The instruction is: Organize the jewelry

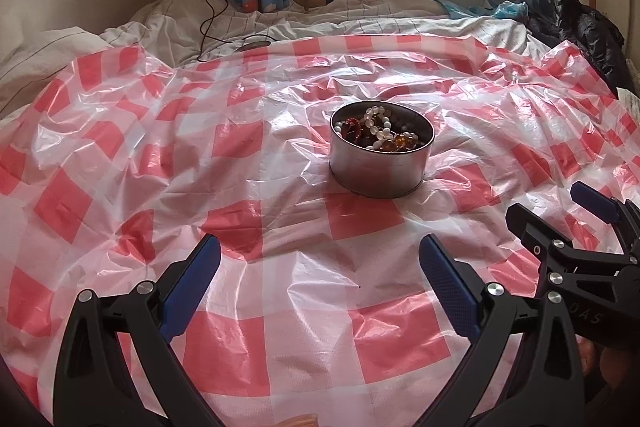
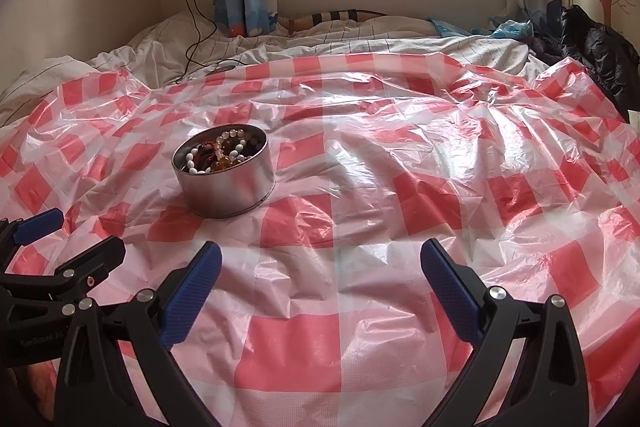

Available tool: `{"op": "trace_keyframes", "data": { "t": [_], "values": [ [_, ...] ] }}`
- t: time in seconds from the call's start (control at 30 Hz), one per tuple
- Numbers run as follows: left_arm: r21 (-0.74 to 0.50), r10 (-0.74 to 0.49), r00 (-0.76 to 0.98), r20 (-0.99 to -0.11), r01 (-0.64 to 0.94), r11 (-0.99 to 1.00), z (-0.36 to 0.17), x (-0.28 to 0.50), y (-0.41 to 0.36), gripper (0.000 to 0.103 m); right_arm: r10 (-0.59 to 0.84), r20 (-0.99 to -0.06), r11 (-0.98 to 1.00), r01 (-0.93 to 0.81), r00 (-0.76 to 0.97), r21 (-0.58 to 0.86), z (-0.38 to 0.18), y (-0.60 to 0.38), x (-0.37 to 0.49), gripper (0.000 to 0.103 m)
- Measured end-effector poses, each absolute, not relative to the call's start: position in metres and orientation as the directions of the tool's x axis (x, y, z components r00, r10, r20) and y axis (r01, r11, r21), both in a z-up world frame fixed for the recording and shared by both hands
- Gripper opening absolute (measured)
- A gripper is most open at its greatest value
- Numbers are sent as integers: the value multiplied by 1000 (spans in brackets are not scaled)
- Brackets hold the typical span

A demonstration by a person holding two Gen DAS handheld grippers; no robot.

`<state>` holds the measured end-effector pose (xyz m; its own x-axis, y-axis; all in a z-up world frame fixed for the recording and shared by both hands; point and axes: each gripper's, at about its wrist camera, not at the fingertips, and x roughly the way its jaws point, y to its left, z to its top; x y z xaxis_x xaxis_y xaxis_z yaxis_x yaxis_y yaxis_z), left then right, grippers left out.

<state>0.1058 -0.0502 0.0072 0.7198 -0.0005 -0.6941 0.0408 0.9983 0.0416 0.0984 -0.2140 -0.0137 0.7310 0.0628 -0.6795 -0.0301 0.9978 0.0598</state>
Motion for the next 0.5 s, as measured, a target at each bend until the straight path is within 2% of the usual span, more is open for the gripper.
{"op": "trace_keyframes", "data": {
  "t": [0.27,0.5],
  "values": [
    [30,1,710,-705,28,999,5,107,-49,95,60,-684,998,-29,727,57,-18,-215,99,95],
    [-37,-38,725,-688,18,999,3,108,-39,95,52,-701,998,-7,712,67,-23,-220,103,95]
  ]
}}
